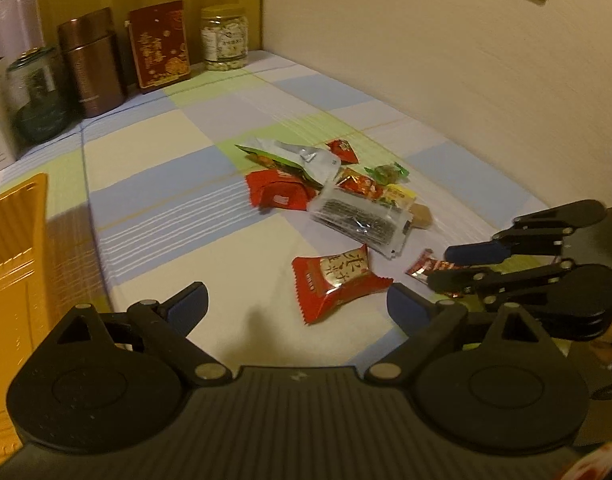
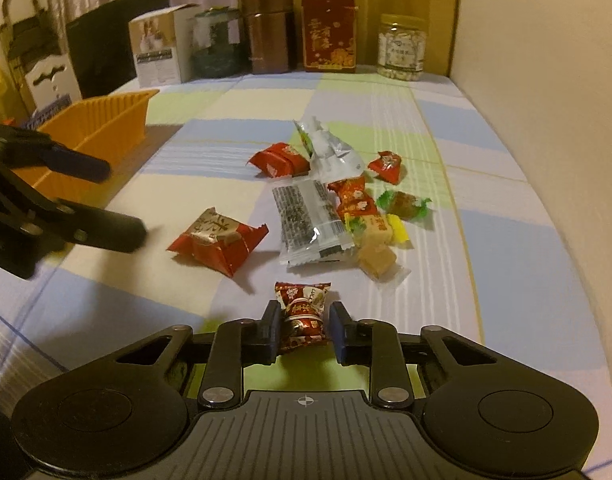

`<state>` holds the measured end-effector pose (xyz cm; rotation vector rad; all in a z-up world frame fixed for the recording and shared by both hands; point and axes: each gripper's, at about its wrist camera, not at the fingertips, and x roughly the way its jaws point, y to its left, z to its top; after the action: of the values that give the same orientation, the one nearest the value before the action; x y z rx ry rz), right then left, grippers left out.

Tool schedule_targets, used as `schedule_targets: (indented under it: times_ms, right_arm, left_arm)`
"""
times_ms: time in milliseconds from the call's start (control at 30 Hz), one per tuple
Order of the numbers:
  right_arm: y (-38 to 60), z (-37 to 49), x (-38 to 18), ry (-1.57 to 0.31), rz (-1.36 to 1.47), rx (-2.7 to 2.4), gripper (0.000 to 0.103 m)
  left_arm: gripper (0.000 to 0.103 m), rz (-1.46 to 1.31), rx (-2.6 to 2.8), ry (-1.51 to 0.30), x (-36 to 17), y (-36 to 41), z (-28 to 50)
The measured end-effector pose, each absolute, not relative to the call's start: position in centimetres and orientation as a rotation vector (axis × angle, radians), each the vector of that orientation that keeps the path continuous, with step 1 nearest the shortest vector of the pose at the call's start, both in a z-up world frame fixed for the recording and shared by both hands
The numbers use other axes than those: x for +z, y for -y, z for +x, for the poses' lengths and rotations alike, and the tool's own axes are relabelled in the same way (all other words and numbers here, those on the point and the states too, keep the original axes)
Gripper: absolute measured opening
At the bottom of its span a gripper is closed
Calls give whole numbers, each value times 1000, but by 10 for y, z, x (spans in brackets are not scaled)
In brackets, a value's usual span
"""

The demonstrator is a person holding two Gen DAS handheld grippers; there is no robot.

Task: Organize snacks
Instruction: 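Close right tool on small brown-red candy while left tool grasps red candy pack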

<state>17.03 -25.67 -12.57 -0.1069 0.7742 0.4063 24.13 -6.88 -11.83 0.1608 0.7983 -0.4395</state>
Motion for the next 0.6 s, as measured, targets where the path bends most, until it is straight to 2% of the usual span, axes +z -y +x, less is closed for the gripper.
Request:
schedule_targets:
  times_ms: [100, 300, 467, 600]
  right_arm:
    - [264, 166, -122, -766, -54, 360, 25]
    - [279, 164, -119, -765, 9, 276, 25]
    - [282, 162, -124, -767, -11, 239, 25]
    - [278, 159, -128, -756, -53, 236, 25]
  left_arm:
    - [91, 148, -459, -811, -125, 75, 250]
    - [78, 70, -461, -842, -139, 85, 263]
    - [65, 20, -455, -860, -145, 92, 270]
    - [48, 55, -446, -871, -149, 100, 272]
